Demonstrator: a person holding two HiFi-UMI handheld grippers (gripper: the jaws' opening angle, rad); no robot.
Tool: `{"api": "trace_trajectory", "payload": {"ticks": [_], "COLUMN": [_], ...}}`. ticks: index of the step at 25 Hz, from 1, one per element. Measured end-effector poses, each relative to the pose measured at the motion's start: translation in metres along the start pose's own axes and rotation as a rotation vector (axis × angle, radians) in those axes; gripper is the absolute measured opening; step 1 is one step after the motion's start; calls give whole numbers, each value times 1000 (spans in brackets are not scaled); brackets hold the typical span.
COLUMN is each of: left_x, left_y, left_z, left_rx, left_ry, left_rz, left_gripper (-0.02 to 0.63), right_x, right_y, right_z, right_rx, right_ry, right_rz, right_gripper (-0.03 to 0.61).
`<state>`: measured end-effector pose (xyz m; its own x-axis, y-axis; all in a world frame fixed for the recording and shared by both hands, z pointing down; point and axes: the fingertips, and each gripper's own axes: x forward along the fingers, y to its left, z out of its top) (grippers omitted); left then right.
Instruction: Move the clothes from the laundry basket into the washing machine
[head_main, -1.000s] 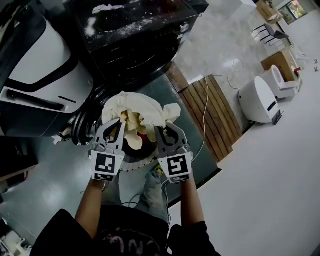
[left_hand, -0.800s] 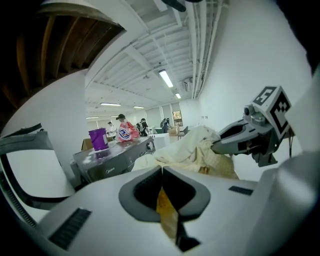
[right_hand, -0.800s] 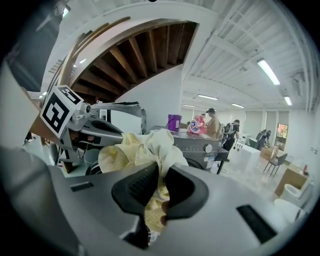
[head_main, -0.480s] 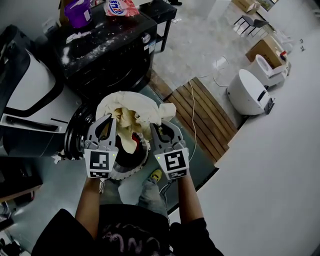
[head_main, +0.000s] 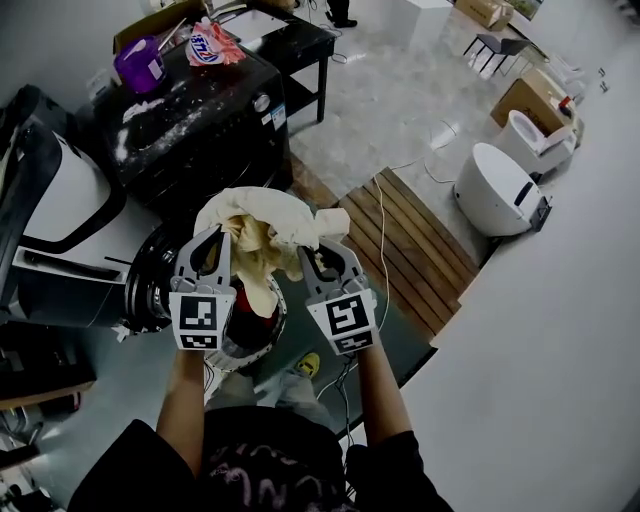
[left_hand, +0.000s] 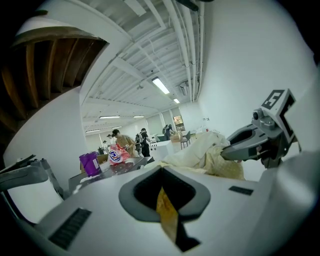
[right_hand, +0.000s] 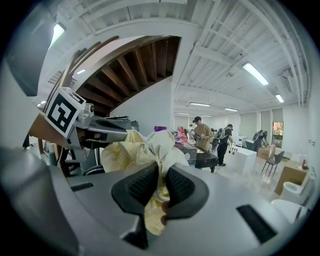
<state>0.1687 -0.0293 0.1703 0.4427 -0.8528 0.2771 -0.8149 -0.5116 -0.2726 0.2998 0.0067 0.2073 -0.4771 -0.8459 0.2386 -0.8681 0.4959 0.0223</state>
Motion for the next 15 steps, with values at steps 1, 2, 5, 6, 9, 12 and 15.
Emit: {"api": "trace_trajectory", "payload": {"ticks": [1, 2, 5, 6, 9, 12, 15], "left_x": [3, 7, 16, 19, 29, 39, 52], "left_y": [-3, -5, -8, -9, -7, -1, 9], "left_z": [3, 5, 12, 13, 14, 13, 10], "left_rx": [1, -1, -21, -24, -30, -52, -75], "left_ry": [2, 2, -9, -13, -17, -18, -22], "left_rz": [0, 2, 14, 16, 26, 42, 58], "left_gripper": [17, 17, 17, 17, 17, 17, 17], "right_x": [-2, -4, -6, -6, 1, 14, 31], "right_y": [-6, -12, -24, -27, -36, -46, -55], "right_z": [0, 1, -1, -1, 1, 3, 4], "right_rx": [9, 17, 32, 34, 38, 48, 52], "right_ry": [0, 1, 8, 10, 9, 14, 29], "right_rz": [-5, -9, -12, -12, -7, 4, 13], "right_gripper": [44, 44, 44, 44, 44, 44, 44]}}
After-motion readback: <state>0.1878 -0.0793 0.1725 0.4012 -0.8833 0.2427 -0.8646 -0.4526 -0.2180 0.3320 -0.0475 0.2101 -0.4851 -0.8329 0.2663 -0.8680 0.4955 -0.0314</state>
